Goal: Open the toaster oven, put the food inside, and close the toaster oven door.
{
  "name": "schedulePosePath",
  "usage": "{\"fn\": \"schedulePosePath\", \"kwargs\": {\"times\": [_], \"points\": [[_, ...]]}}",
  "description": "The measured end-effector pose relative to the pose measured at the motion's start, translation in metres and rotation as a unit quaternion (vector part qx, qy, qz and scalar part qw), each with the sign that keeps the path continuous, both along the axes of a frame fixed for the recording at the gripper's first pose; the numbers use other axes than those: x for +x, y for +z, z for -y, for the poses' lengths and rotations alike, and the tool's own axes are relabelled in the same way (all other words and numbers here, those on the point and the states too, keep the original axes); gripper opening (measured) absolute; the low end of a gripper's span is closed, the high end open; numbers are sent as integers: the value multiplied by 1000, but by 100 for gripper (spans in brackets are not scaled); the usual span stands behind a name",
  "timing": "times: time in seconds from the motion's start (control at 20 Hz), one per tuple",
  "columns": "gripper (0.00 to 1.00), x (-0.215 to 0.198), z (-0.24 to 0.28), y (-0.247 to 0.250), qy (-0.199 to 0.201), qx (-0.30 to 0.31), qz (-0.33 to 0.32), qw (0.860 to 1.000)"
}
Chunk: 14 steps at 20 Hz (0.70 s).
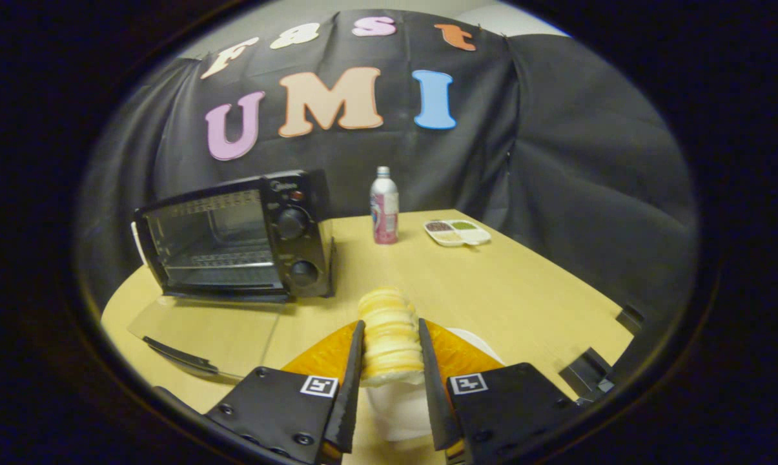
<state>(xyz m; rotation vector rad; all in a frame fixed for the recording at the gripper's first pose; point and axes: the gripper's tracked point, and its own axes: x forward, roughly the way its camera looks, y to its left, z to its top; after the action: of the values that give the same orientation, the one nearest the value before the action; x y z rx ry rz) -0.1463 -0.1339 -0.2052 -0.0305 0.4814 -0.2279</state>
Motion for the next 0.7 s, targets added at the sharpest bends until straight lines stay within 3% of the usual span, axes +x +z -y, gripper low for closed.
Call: {"fn": "schedulePosePath", "kwargs": {"times": [0.35,0.7], "points": [[48,51,-117,14,115,30,28,992],[48,96,-186,14,176,49,28,983]]}}
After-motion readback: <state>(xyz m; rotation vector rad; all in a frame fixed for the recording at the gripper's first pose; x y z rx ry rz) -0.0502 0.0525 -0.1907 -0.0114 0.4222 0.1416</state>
